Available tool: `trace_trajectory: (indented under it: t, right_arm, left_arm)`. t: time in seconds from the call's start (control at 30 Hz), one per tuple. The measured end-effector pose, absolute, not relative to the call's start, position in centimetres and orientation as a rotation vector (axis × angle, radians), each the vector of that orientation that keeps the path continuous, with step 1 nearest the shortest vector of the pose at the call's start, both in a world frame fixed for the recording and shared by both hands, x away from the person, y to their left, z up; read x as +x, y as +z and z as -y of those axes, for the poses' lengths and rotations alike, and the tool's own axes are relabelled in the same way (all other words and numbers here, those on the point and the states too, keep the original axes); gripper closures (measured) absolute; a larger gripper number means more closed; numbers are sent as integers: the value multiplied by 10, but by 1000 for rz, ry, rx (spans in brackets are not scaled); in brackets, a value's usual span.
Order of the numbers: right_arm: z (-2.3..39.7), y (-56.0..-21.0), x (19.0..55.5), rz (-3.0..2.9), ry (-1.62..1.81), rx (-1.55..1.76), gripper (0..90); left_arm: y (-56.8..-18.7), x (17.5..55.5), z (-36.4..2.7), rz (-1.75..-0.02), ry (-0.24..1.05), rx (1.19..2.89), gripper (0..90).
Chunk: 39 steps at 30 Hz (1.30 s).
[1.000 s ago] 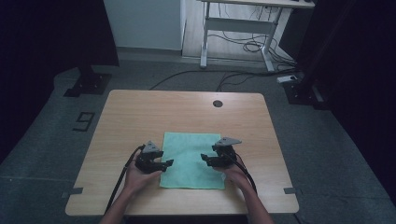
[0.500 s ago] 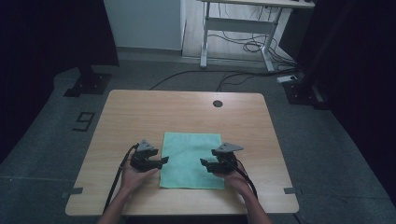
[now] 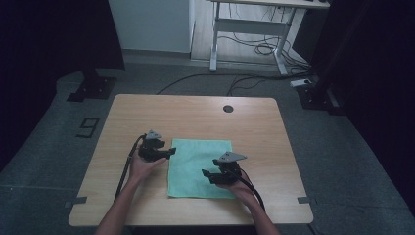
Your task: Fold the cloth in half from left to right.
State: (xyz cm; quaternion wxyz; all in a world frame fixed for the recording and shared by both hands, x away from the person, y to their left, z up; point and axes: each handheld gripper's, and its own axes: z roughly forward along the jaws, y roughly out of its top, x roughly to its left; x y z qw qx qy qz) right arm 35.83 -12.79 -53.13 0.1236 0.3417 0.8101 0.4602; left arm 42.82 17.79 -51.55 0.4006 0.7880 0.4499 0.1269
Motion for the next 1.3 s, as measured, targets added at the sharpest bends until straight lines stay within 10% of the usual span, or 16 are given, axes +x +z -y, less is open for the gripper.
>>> trace_trajectory:
  t: [0.9, 1.3]
  right_arm:
    - [127, -529, 356, -2354, 1351, 980, 349]
    - [129, -528, 354, -2354, 1352, 970, 354]
  left_arm:
    - [-545, 479, -170, -1174, 357, 2024, 538]
    - [-546, 477, -164, -1184, 327, 2014, 777]
